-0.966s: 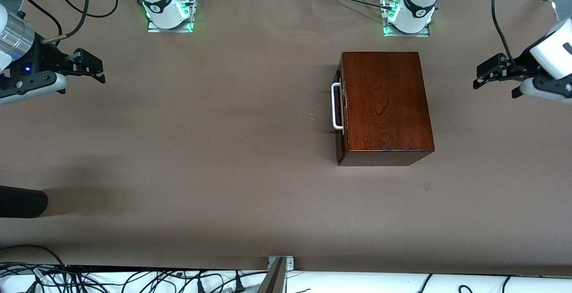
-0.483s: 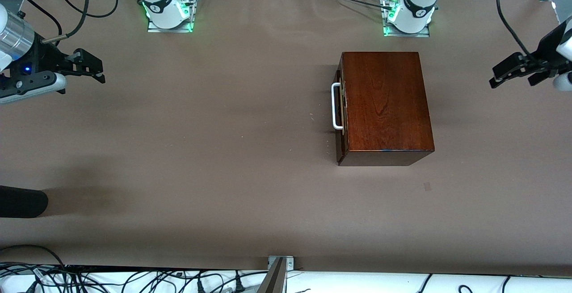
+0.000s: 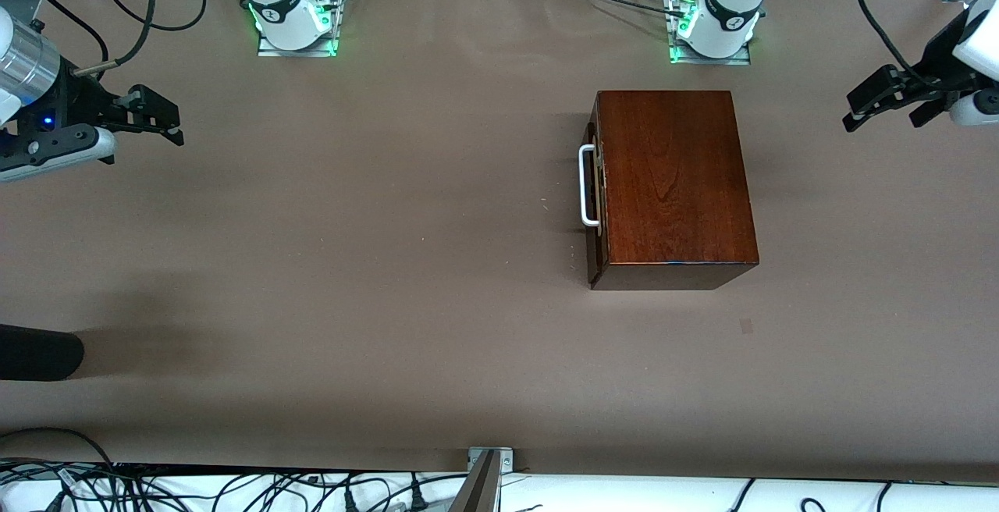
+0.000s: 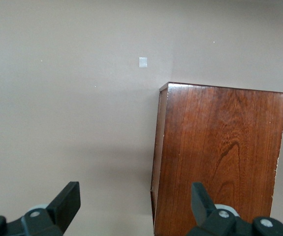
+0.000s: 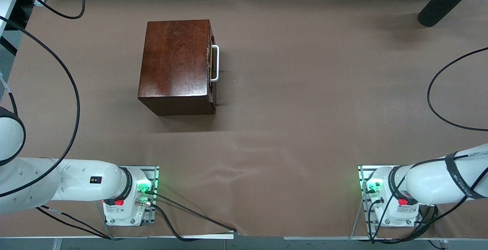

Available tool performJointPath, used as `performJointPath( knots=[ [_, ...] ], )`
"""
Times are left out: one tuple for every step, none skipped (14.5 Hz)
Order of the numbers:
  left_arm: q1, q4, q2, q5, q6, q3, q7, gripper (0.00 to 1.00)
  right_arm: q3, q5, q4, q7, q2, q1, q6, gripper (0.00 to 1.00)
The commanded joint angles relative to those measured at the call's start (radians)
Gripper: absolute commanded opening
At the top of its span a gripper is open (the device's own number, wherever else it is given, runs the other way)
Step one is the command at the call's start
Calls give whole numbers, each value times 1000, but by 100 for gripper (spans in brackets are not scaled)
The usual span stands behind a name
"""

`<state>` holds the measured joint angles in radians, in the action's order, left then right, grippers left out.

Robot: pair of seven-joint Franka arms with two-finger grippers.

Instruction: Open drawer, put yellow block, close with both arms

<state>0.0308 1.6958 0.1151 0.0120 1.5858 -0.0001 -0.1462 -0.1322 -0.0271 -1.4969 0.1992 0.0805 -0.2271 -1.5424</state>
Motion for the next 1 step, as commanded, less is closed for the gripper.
performJointPath(
  knots=[
    [-3,15,11,-20,-3,-5,-7,100,0,-1,6,2,-7,0,8,100]
  ],
)
